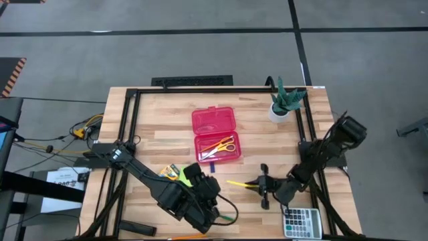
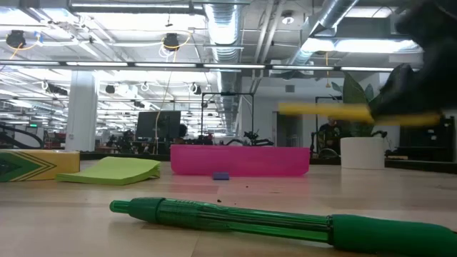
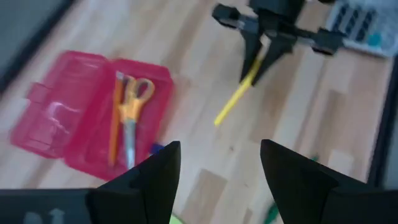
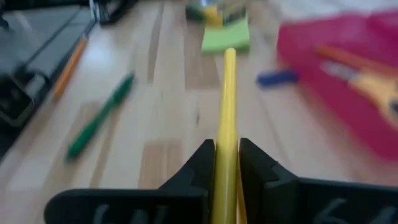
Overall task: Pack school essentials
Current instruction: Put the yellow marker into the supply box
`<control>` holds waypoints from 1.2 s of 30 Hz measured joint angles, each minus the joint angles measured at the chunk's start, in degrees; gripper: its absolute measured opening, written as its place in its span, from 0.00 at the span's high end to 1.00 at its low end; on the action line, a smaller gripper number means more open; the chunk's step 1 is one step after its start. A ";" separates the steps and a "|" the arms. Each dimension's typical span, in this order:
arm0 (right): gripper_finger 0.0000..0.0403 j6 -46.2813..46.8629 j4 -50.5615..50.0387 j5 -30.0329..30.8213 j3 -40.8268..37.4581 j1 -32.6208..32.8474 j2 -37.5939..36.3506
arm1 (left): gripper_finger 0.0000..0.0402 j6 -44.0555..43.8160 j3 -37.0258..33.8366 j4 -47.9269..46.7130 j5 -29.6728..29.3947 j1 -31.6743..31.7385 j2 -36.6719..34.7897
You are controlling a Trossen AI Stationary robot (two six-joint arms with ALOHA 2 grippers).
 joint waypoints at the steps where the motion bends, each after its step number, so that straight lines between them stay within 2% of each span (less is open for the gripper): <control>1: 0.88 -1.69 -0.02 -0.22 0.00 -0.95 -1.58 | 0.46 -0.59 0.07 -0.11 -1.35 -0.15 -0.25; 10: 0.87 -14.24 0.93 -0.53 0.13 -6.94 -18.12 | 0.46 -19.78 0.00 -2.98 -18.74 -2.55 -1.25; 13: 0.87 -17.03 1.41 -0.21 0.19 -8.09 -23.92 | 0.46 -20.88 0.00 1.53 -23.47 -2.94 -2.05; 16: 0.87 -20.02 1.80 0.02 0.20 -8.74 -28.93 | 0.46 -17.95 0.00 8.52 -24.66 -2.12 -2.45; 18: 0.87 -21.97 2.45 0.02 0.22 -8.94 -31.90 | 0.46 -14.90 -0.02 15.07 -21.99 -0.62 -2.79; 21: 0.87 -25.36 4.65 0.07 0.24 -9.08 -35.59 | 0.46 -4.61 0.00 27.16 -12.76 2.90 -3.09; 24: 0.87 -28.28 8.00 0.10 0.28 -8.87 -38.71 | 0.46 10.54 -0.04 43.22 -9.09 5.46 -2.96; 27: 0.87 -31.31 10.82 0.08 0.28 -7.87 -41.28 | 0.46 25.55 0.03 56.51 -1.36 8.07 -3.10; 31: 0.87 -36.88 15.61 0.10 0.28 -6.14 -44.23 | 0.46 34.21 0.00 65.47 7.13 11.14 -3.56; 36: 0.87 -43.21 18.32 0.35 0.31 -4.63 -47.27 | 0.46 42.10 0.07 69.11 9.18 14.00 -4.47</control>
